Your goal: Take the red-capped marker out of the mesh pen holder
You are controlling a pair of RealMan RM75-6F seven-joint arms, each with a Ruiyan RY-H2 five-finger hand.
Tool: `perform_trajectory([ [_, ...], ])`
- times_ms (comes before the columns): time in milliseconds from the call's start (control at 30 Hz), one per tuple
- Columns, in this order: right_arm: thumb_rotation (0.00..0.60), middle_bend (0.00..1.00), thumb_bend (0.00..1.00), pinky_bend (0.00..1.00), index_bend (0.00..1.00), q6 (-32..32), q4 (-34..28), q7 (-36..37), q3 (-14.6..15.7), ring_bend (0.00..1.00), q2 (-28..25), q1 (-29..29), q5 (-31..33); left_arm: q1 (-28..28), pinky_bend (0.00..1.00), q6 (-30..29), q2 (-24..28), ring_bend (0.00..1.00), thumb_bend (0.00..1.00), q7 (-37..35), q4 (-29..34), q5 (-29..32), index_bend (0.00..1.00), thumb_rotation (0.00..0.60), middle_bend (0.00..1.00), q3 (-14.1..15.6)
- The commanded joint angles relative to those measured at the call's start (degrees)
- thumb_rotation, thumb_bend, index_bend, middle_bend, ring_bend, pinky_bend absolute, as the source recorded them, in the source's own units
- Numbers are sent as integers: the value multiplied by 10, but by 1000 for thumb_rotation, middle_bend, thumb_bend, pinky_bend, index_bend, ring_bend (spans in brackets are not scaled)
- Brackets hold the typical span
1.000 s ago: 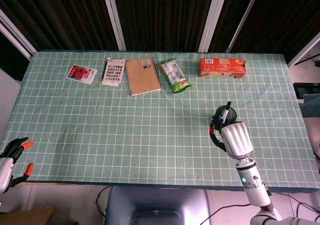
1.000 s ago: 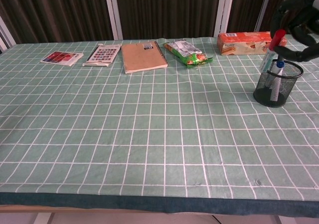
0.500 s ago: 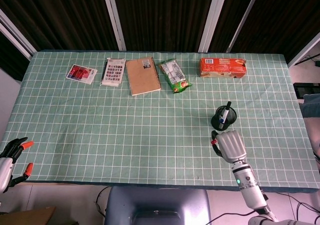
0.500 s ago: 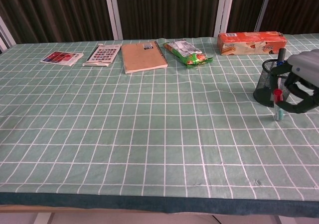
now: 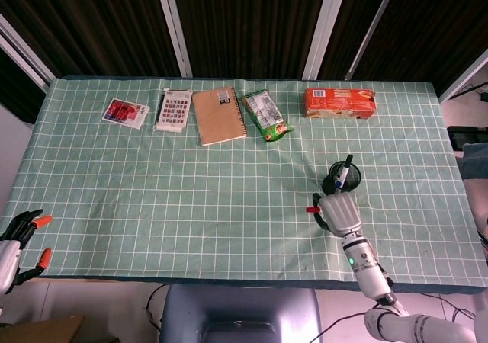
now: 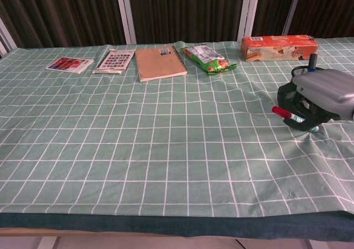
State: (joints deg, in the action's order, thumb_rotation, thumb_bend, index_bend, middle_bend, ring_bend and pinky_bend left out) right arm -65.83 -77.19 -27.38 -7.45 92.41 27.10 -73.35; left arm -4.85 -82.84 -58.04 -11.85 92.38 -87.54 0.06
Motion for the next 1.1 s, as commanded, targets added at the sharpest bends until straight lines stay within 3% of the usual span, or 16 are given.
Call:
perform_trajectory([
  [33, 600, 955, 692, 1000, 579, 2, 13, 7, 1, 1000, 7, 4, -6, 1, 349, -1, 0, 75, 441, -2, -1, 0, 225, 600, 105, 0],
  [200, 600, 955, 546, 1000, 445, 0, 15, 10, 1, 1000, 5, 3, -5, 0, 348, 0, 1, 75, 440, -3, -1, -2, 226, 600, 105, 1],
  [433, 600, 955, 494, 1000, 345, -25, -2, 27, 6, 1000, -10, -6, -26, -1, 348, 2, 0, 75, 441, 2, 0, -1, 226, 600, 105, 1],
  [533, 600, 955, 494, 1000, 347, -57, -22, 44, 16, 1000, -26, -16, -61, -1, 349, 2, 0, 76, 441, 2, 0, -1, 226, 600, 105, 1],
  [633, 600, 955, 494, 994, 419, -105, -42, 55, 29, 1000, -45, -32, -106, -1, 348, 1, -1, 75, 442, 2, 0, -1, 226, 600, 105, 1],
  [767, 600, 919, 482, 907, 477, -208, -70, 40, 46, 962, -78, -72, -173, -2, 349, 4, -1, 76, 441, 5, -1, -3, 226, 600, 105, 2],
  [867, 600, 778, 404, 773, 478, -264, -102, 7, 52, 813, -107, -112, -179, -2, 349, 3, -1, 76, 441, 6, 1, -2, 226, 600, 106, 1],
  [933, 600, 627, 349, 640, 447, -285, -126, -1, 55, 641, -127, -137, -168, -1, 348, 1, -1, 76, 442, 7, 2, -2, 226, 600, 105, 1],
  [1100, 600, 358, 331, 369, 328, -304, -145, 23, 56, 333, -155, -170, -148, -1, 349, 2, -1, 76, 441, 12, 3, -1, 226, 600, 105, 1],
])
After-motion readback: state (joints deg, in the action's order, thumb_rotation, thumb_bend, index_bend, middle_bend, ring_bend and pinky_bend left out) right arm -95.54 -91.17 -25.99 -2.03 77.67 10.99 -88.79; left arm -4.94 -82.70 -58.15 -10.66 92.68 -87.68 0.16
